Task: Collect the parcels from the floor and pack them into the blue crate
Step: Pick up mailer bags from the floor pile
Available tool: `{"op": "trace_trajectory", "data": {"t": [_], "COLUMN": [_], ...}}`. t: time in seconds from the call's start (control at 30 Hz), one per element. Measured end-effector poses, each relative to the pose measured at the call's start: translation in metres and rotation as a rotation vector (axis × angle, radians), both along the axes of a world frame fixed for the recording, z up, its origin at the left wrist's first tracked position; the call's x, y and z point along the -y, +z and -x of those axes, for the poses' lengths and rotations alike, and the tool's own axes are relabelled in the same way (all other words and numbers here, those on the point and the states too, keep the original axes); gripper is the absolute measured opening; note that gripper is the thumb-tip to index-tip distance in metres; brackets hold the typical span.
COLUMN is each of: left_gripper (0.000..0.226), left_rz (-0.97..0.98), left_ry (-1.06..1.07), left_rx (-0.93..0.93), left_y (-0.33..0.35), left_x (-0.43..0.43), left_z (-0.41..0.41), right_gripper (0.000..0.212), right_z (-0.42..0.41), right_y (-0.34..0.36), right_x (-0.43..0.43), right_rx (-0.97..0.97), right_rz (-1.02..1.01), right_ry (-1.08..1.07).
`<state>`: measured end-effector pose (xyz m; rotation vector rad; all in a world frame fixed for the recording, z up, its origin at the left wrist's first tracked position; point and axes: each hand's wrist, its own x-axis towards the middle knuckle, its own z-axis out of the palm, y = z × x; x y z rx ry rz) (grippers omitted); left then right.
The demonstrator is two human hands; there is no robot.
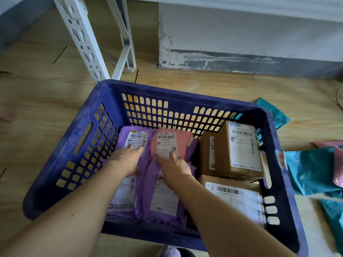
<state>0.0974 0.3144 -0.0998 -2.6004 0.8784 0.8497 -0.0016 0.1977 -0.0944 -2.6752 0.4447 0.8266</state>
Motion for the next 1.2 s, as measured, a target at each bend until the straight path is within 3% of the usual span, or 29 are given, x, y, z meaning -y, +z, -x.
{"op": "trace_trajectory", "data": {"t": [0.13,0.27,0.37,0.5,0.7,0.83,0.93,1.2], "left_gripper": [0.102,0.093,0.089,0.085,0.077,0.086,0.092,0.079], "left_rz": [-0.080,-0.058,-0.008,-0.019,-0.110,-0.133,-0.136,-0.053], "left_ry": [0.069,0.128,0.182,0.150,0.097,0.091,0.094,0.052], "left_rx": [-0.164,-0.238,-0.314,-0.273,-0.259,-0.252,-0.219,-0.140], "left_y": [0.006,0.000,-0.001,-0.004,-0.004,0.003,0.017,0.070], "left_x": [0.006,0.005,0.005,0.005,0.004,0.002,0.003,0.010], "left_z": [0.004,0.008,0.007,0.005,0.009,0.011,0.014,0.034], "right_gripper": [0.071,0.072,0.074,0.056,0.052,0.057,0.058,0.053], "right_z": [0.003,0.012,0.016,0.007,0.007,0.009,0.011,0.034], "right_y": [-0.002,-0.011,-0.013,-0.004,-0.004,0.000,0.012,0.073], "right_x": [0.009,-0.002,-0.006,-0.007,0.003,0.003,0.008,0.027], "right_rx": [0.015,0.023,0.136,0.246,0.025,-0.048,0.028,0.242], "right_rz": [0.015,0.002,0.028,0.091,0.033,-0.019,-0.051,-0.063], "right_ry": [0.027,-0.021,-0.015,0.110,0.097,0.097,0.061,-0.001]}}
